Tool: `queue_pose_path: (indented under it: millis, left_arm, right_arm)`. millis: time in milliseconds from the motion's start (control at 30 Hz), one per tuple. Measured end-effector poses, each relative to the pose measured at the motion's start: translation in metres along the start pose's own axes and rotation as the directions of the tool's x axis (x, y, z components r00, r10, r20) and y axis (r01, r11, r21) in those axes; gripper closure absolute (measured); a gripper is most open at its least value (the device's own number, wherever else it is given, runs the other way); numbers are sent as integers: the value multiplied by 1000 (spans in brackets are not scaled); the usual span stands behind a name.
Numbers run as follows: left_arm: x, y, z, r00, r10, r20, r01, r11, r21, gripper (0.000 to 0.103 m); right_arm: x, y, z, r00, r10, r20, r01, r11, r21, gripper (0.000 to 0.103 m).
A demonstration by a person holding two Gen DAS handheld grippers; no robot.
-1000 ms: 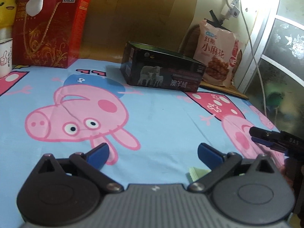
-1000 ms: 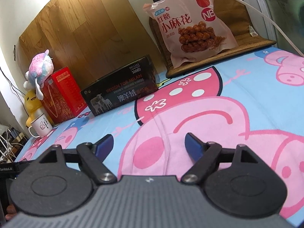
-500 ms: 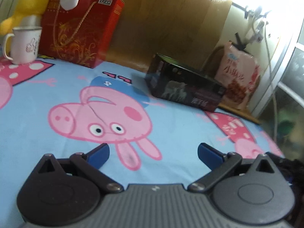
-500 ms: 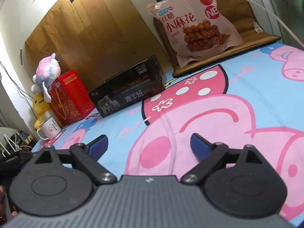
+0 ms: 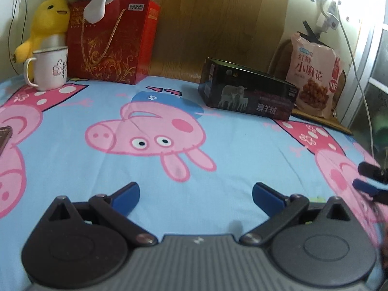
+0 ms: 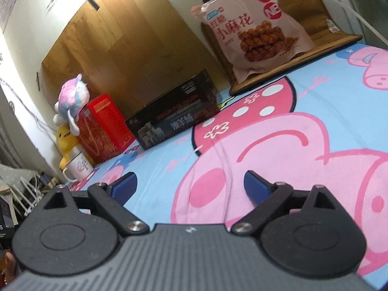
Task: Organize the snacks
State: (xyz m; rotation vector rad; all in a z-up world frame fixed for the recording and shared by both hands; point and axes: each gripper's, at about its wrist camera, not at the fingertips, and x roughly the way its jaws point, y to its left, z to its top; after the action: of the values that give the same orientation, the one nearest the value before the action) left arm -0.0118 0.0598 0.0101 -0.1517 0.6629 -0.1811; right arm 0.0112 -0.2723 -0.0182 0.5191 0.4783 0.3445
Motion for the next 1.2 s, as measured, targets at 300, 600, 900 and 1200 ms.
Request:
queue_pose_path:
  millis: [300,600,900,1200]
  left_arm:
    - [6,-10,3,999,24,-32,-21,997,70,0]
    - [0,-4,2,997,-60,-44,63,995,73,0]
    - [-15,-3,-4,951,-295,-89,296,955,-9,1]
    - [-3,-28,-5,879,-453,-145,451,891,-54,1]
  right_arm:
    - [2,11,-3,999,1,-39,-3,998,-55,0]
    - [4,24,-9,997,-17,-78,6,990,-139,0]
    - [2,68,-38,975,72,-209,-138,937,-322,0]
    - [30,116,-60,955,-33,-295,-162,775,-611,0]
